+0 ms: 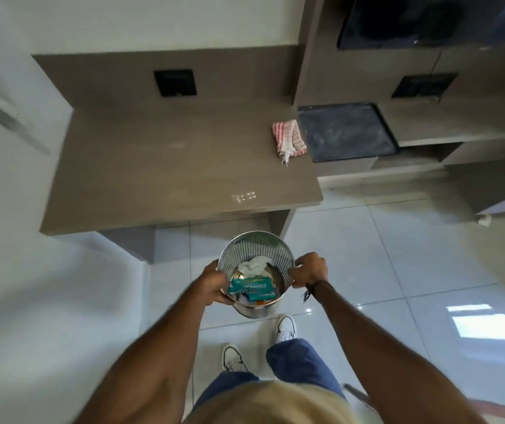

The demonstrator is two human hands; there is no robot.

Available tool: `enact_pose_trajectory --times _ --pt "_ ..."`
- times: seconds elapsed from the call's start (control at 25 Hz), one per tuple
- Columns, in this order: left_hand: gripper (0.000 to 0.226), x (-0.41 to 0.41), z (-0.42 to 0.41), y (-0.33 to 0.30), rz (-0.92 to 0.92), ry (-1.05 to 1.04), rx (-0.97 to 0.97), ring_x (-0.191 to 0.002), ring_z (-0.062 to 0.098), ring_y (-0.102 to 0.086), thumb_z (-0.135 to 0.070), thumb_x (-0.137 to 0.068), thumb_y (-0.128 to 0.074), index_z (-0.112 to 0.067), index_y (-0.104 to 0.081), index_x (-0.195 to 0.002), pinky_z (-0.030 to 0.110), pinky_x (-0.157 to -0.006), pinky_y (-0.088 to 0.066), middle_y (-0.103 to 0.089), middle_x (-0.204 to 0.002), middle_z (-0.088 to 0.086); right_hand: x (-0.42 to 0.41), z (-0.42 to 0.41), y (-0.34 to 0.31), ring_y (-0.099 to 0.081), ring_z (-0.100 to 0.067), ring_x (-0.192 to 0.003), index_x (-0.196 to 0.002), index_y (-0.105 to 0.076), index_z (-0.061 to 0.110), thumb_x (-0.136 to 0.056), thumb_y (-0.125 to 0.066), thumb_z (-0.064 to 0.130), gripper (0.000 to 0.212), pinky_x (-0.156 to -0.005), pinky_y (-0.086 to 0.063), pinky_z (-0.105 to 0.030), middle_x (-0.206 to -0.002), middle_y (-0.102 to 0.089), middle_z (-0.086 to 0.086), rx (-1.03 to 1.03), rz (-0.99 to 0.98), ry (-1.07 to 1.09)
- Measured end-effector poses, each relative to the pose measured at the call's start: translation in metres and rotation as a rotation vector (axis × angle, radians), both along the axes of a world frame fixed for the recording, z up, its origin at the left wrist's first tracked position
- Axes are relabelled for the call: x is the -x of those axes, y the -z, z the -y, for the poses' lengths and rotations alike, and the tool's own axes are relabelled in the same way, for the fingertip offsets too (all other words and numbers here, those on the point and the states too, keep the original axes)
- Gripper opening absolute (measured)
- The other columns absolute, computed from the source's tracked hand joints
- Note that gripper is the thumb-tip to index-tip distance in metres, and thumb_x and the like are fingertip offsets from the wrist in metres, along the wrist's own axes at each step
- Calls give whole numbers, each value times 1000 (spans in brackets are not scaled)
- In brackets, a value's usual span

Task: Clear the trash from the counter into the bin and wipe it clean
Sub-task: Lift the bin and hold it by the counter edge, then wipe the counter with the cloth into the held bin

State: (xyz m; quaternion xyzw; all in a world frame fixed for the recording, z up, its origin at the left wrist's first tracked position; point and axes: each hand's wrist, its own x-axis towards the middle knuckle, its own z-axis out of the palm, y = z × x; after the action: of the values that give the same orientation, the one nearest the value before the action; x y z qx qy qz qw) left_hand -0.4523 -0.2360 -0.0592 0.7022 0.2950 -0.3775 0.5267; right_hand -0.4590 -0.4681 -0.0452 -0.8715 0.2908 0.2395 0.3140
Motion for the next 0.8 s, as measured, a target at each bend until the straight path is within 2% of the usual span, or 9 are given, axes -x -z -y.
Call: enact_pose_trajectory --times 0.08,0.2,0.28,0.4,0.52,0.6,0.68,0.76,0.8 --pt "48 0 3 -14 36 -19 -52 -95 45 -74 3 -93 -56 -17 -50 -137 59 -68 -65 -63 -132 22 -7 -3 -14 -74 -21 -68 -82 -78 3 -75 -66 12 17 -60 -60 -24 -77 -79 -13 5 17 -16" --pt "45 -6 4 -22 96 -71 -138 -98 46 -73 0 -96 -55 -17 -51 -137 60 -71 -64 -61 -135 21 -18 -5 -24 -75 -23 -65 -83 -76 1 -76 -65 7 14 -50 -61 -27 -82 -78 -15 7 17 -24" --pt "43 -11 5 -22 109 -95 -160 -97 46 -73 -1 -96 -58 -16 -52 -135 59 -67 -64 -61 -134 22 -29 -2 -23 -78 -29 -77 -91 -76 -1 -76 -65 5 19 -66 -66 -37 -90 -78 -17 3 -1 -83" --pt "40 -21 11 -14 71 -119 -186 -97 47 -72 -3 -96 -59 -16 -49 -133 60 -63 -63 -60 -132 25 -65 6 -32 -72 -34 -102 -108 -73 6 -81 -68 20 31 -90 -60 -44 -110 -73 -16 107 105 -272" --pt "45 -29 23 6 -1 -125 -213 -105 50 -69 -1 -96 -57 -20 -47 -135 64 -62 -61 -57 -136 24 -130 15 -48 -70 -35 -101 -113 -72 13 -83 -62 31 36 -91 -59 -44 -110 -75 -14 143 313 -301" --pt "48 -35 30 20 -57 -144 -237 -116 52 -62 -4 -98 -55 -22 -45 -141 69 -71 -60 -53 -141 23 -180 20 -55 -69 -37 -101 -119 -68 15 -80 -59 33 44 -88 -59 -43 -110 -74 -16 165 447 -274" --pt "49 -42 37 36 -102 -167 -248 -120 51 -60 -11 -99 -57 -21 -42 -145 67 -83 -59 -53 -142 24 -230 25 -52 -67 -39 -105 -127 -60 11 -79 -58 35 53 -87 -57 -45 -116 -70 -19 192 522 -307" --pt "52 -52 43 49 -144 -244 -244 -120 49 -60 -14 -97 -61 -19 -41 -145 65 -89 -58 -53 -142 25 -281 28 -46 -59 -40 -122 -143 -44 7 -80 -59 42 74 -100 -51 -50 -135 -60 -22 211 500 -366" --pt "52 -55 46 53 -160 -298 -239 -122 50 -59 -13 -97 -61 -19 -41 -145 66 -89 -58 -53 -143 25 -304 27 -42 -49 -40 -134 -150 -34 6 -80 -59 48 85 -110 -44 -52 -147 -50 -23 232 467 -402"
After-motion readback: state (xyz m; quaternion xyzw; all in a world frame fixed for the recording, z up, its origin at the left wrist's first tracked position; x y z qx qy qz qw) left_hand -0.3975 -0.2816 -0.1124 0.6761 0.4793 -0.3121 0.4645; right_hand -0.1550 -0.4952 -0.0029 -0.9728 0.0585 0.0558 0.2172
